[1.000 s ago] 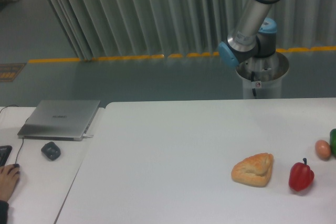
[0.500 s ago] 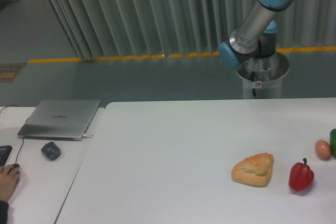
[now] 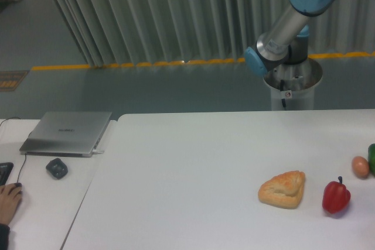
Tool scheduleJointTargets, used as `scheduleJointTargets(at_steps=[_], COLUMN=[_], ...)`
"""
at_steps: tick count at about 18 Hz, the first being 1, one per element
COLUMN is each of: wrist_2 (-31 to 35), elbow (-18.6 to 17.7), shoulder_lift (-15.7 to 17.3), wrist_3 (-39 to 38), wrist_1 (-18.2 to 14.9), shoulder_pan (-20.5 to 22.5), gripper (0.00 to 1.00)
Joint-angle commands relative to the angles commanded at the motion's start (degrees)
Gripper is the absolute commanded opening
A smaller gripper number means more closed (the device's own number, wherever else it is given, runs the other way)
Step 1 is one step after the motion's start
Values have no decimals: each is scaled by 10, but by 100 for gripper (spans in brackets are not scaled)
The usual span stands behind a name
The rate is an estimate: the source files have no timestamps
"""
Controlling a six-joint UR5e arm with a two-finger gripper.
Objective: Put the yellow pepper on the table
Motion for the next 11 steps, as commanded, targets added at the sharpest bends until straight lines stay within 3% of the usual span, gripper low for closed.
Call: scheduleJointTargets(at_steps=[2, 6, 9, 11], wrist_2=[0, 0, 5, 4], elbow=[-7, -4, 4, 10], shoulder_lift=[1, 0, 7, 17], wrist_3=[0, 0, -11, -31], wrist_1=[4, 4, -3, -33], shoulder_pan=[4, 6, 4, 2], gripper=[72, 51, 51, 51])
